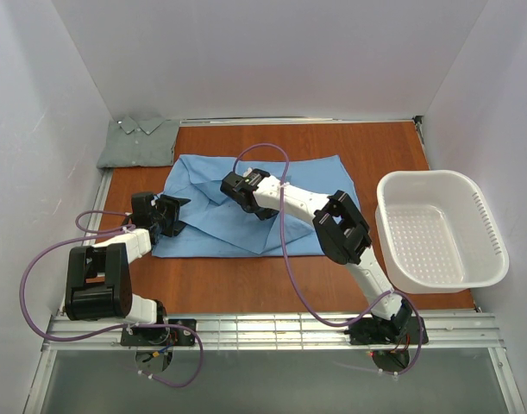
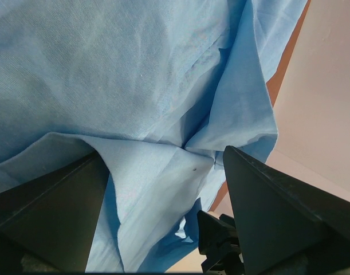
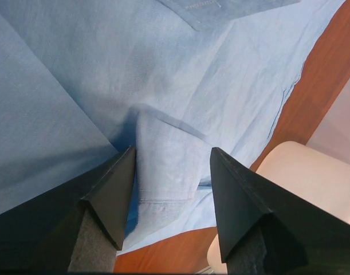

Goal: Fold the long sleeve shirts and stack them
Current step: Fold the shirt

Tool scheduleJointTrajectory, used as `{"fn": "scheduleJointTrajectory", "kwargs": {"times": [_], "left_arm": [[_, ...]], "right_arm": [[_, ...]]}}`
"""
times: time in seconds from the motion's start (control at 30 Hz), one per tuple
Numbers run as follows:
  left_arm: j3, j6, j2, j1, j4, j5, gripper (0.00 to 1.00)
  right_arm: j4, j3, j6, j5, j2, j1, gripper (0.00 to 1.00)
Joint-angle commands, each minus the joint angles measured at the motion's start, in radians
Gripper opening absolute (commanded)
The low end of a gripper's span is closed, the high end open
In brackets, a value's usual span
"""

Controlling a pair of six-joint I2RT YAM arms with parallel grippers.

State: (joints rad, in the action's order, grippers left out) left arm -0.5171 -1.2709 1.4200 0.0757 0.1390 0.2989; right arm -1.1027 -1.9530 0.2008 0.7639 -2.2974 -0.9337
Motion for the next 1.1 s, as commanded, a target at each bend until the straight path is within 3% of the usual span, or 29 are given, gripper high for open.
{"fn": "scheduleJointTrajectory", "kwargs": {"times": [0.0,0.23,0.5,0.63,0.83,0.97,1.07], "left_arm": [[-0.003,0.016,-0.030,0.004,-0.012,0.002,0.76],[-0.004,0.025,-0.043,0.004,-0.027,-0.009,0.76],[-0.006,0.019,-0.043,0.004,-0.027,-0.004,0.76],[-0.008,0.019,-0.050,0.004,-0.033,-0.007,0.76],[-0.011,0.007,-0.061,0.007,-0.041,-0.009,0.75],[-0.004,-0.011,-0.073,0.012,-0.045,-0.007,0.75],[0.011,-0.041,-0.085,0.025,-0.045,-0.006,0.75]], "right_arm": [[-0.028,0.006,0.014,0.020,0.004,-0.007,0.49],[-0.026,0.016,0.025,-0.044,-0.022,-0.007,0.39],[-0.028,0.026,0.023,-0.066,-0.005,0.010,0.01],[-0.028,0.013,0.026,-0.066,0.038,0.019,0.01],[0.010,-0.207,-0.034,-0.121,0.104,0.022,0.01],[0.218,-0.231,-0.080,-0.169,0.186,0.029,0.01],[0.459,-0.111,-0.068,-0.305,0.285,0.053,0.01]]}}
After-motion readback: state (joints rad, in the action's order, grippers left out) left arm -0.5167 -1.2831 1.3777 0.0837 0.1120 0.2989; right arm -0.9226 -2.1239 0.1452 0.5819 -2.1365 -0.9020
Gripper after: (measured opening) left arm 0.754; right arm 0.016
